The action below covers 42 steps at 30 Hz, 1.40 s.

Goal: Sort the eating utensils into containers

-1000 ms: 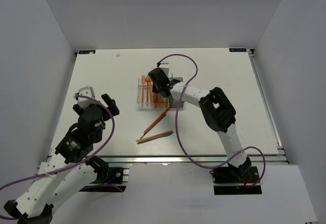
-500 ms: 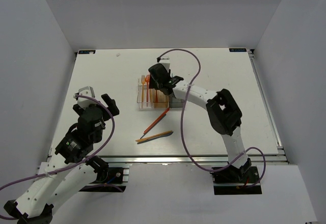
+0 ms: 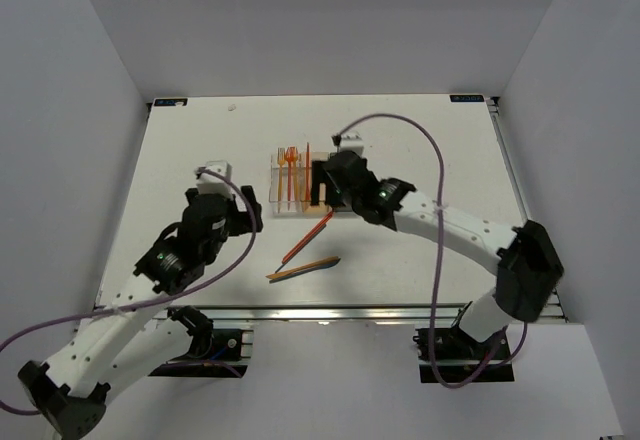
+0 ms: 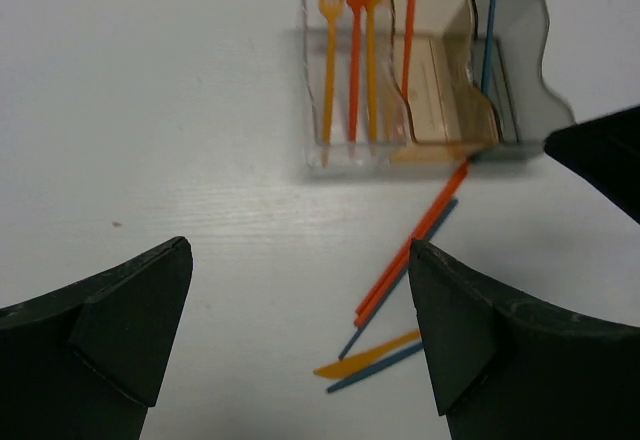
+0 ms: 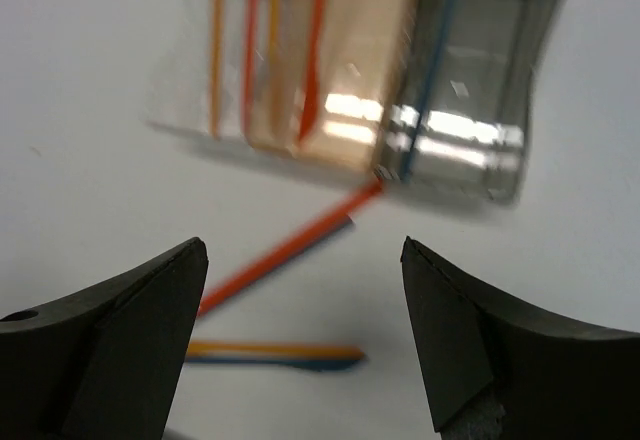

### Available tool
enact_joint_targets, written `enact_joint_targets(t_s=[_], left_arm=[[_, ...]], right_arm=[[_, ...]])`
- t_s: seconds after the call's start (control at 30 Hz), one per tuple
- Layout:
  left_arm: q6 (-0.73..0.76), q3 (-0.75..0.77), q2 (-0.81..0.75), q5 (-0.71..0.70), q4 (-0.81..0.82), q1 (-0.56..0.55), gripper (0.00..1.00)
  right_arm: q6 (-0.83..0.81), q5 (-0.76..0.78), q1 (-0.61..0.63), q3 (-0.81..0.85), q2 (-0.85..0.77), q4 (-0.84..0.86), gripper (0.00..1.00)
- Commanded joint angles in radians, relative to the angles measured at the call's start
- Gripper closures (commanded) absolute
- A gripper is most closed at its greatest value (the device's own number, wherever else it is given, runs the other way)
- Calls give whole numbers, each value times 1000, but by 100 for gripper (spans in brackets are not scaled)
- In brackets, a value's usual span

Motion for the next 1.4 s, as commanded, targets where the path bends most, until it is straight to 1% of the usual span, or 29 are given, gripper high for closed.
enact_joint_targets(t_s=[0.0,0.07,0.1,0.13,0.17,0.23,0.27,0.3,0.33,0.37,0.43,0.53,0.57,0.6,0.7,0.83,0.9,0.93,1.0,1.13,1.37], left_arm=[[75,27,100,242,-1,1,2],[109,43,163,310,-16,0,2],[118,58,186,364,-30,-8,2],[129,67,209,386,-39,-17,2],[129,76,236,405,-44,-51,2],[125,105,316,374,-73,-115,2],[122,116,345,351,-94,-202,2],[120,141,405,319,-108,-247,3],[120,153,436,319,-120,-281,4],[125,165,467,319,-145,-336,7],[155,182,542,342,-159,-367,10],[207,199,632,420,-169,-390,23],[214,211,655,414,-186,-407,27],[212,217,675,399,-189,-410,32],[221,208,728,374,-180,-410,43],[220,193,789,370,-168,-410,43],[220,185,818,348,-157,-410,40],[218,181,826,333,-150,-409,36],[224,179,850,330,-140,-401,35],[230,171,864,350,-128,-381,35],[240,165,886,413,-108,-343,40]], right_arm=[[40,-47,-9,-204,-200,-26,17],[48,-28,-14,-313,-268,-58,19],[56,-9,-22,-336,-321,-90,20],[57,21,-26,-355,-346,-133,22],[56,31,-32,-387,-372,-150,22],[47,37,-55,-421,-453,-164,26],[34,28,-68,-450,-481,-168,29],[28,13,-101,-461,-527,-175,32],[22,-16,-118,-471,-548,-176,34],[4,-27,-129,-490,-567,-175,34],[-13,-40,-149,-499,-604,-172,35],[-32,-58,-151,-498,-613,-193,35],[-36,-61,-149,-501,-615,-193,35],[-45,-61,-149,-504,-618,-188,35],[-56,-72,-151,-522,-630,-179,35],[-72,-90,-151,-543,-642,-153,34],[-78,-99,-152,-548,-647,-146,34],[-84,-103,-151,-550,-648,-142,34],[-87,-113,-152,-557,-654,-133,34],[-88,-139,-151,-579,-668,-107,34],[-81,-184,-151,-609,-676,-78,34]])
